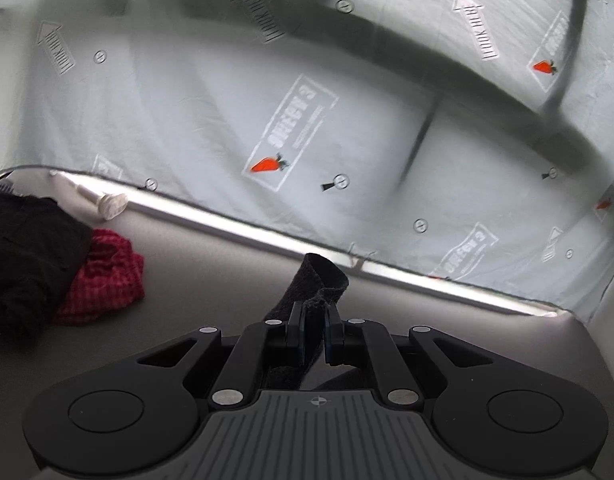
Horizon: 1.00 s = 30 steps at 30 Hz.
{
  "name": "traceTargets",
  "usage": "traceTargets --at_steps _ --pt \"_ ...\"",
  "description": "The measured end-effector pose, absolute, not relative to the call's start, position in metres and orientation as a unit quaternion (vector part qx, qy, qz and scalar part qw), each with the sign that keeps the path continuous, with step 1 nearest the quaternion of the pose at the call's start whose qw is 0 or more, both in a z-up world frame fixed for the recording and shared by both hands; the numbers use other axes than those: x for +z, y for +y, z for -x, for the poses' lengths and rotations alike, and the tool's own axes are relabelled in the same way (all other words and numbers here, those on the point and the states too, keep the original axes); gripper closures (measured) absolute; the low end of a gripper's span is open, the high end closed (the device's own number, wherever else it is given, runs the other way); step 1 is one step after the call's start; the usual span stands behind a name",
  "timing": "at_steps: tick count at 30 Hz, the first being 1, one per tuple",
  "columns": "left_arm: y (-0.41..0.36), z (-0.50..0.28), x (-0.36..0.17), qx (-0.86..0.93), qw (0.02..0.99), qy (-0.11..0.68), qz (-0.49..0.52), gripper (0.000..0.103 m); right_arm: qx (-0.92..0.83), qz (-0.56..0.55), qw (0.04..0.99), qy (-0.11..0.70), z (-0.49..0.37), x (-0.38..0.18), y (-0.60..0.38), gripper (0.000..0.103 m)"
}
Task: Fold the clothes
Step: 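Lift the sleeve cuff with the left gripper toward the right gripper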
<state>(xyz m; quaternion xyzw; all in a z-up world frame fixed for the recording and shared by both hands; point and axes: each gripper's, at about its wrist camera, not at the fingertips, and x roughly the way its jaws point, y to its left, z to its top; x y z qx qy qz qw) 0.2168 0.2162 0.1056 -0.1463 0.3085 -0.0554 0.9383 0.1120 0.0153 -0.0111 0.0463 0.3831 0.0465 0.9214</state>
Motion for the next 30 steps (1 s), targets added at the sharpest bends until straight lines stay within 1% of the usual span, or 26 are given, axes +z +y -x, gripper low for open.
traceTargets --at_steps 3,9,12,13,15,16,17,22,26,30 --pt "0.246 -0.205 0.082 -0.039 0.928 0.333 0.161 0.093 0.087 -0.036 0.926 0.365 -0.121 -0.004 0.042 0.042" --pt "0.299 -0.186 0.055 -0.016 0.91 0.36 0.204 0.093 0.162 0.009 0.926 0.34 -0.139 -0.009 0.116 0.041" --pt "0.324 -0.18 0.043 -0.009 0.9 0.373 0.226 0.093 0.194 0.008 0.924 0.33 -0.145 -0.011 0.15 0.041" --pt "0.331 -0.178 0.039 -0.01 0.897 0.377 0.232 0.093 0.203 0.007 0.924 0.325 -0.147 -0.012 0.16 0.039" --pt "0.346 -0.174 0.031 -0.005 0.892 0.384 0.24 0.093 0.216 0.011 0.924 0.315 -0.149 -0.012 0.174 0.031" --pt "0.35 -0.173 0.029 -0.005 0.89 0.386 0.242 0.093 0.221 0.023 0.927 0.303 -0.15 -0.012 0.187 0.024" --pt "0.358 -0.173 0.025 -0.006 0.886 0.392 0.246 0.093 0.224 0.03 0.928 0.295 -0.15 -0.012 0.195 0.021" --pt "0.38 -0.175 0.016 -0.017 0.876 0.407 0.257 0.093 0.251 0.07 0.928 0.267 -0.159 -0.023 0.234 0.02" --pt "0.388 -0.179 0.014 -0.03 0.875 0.413 0.252 0.093 0.239 0.107 0.933 0.248 -0.162 -0.032 0.255 0.021" --pt "0.392 -0.181 0.011 -0.039 0.872 0.419 0.25 0.093 0.219 0.103 0.94 0.242 -0.166 -0.038 0.265 0.023"
